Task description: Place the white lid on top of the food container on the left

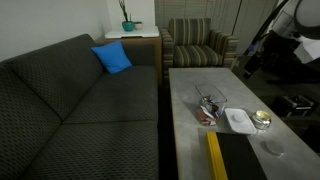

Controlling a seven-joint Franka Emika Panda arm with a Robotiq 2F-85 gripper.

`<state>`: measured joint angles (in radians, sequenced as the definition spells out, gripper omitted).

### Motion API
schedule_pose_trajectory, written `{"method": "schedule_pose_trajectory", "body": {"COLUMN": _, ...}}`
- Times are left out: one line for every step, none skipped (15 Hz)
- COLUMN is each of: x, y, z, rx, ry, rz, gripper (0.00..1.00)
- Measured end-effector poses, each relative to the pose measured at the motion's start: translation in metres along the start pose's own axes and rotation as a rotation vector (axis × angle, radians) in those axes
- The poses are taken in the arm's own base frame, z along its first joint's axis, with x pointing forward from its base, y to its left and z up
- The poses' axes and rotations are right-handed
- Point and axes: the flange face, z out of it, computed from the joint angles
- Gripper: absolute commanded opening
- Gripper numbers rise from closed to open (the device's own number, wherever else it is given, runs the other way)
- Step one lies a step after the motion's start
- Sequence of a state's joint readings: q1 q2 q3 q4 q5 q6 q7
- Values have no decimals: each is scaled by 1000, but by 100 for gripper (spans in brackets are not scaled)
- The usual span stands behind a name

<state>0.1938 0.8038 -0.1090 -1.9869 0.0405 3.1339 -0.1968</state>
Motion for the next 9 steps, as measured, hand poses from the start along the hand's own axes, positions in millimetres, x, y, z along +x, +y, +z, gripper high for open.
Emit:
{"method": "schedule_pose_trajectory", "body": {"x": 0, "y": -2, "z": 0, "rx": -1, "ry": -2, "rz": -3, "gripper": 100}}
{"method": "schedule_pose_trajectory", "body": {"x": 1, "y": -3, "z": 2, "rx": -1, "ry": -8, "rz": 0, "gripper": 100}}
{"method": "schedule_pose_trajectory", "body": {"x": 3, "y": -3, "z": 6, "rx": 0, "ry": -27, "rz": 13, "gripper": 100}}
{"method": "schedule_pose_trajectory", "body": {"x": 5, "y": -2, "z": 12, "rx": 3, "ry": -56, "rz": 29, "gripper": 100}}
{"method": "schedule_pose_trajectory", "body": {"x": 8, "y": 1, "z": 19, "rx": 6, "ry": -87, "rz": 44, "gripper": 100}}
{"method": "schedule_pose_trajectory", "body": {"x": 11, "y": 5, "z": 25, "rx": 12, "ry": -117, "rz": 59, "gripper": 100}}
{"method": "schedule_pose_trajectory", "body": {"x": 14, "y": 10, "z": 32, "rx": 19, "ry": -140, "rz": 73, "gripper": 100}}
{"method": "schedule_pose_trajectory", "body": {"x": 17, "y": 16, "z": 40, "rx": 29, "ry": -161, "rz": 88, "gripper": 100}}
{"method": "schedule_pose_trajectory", "body": {"x": 19, "y": 22, "z": 49, "rx": 39, "ry": -177, "rz": 103, "gripper": 100}}
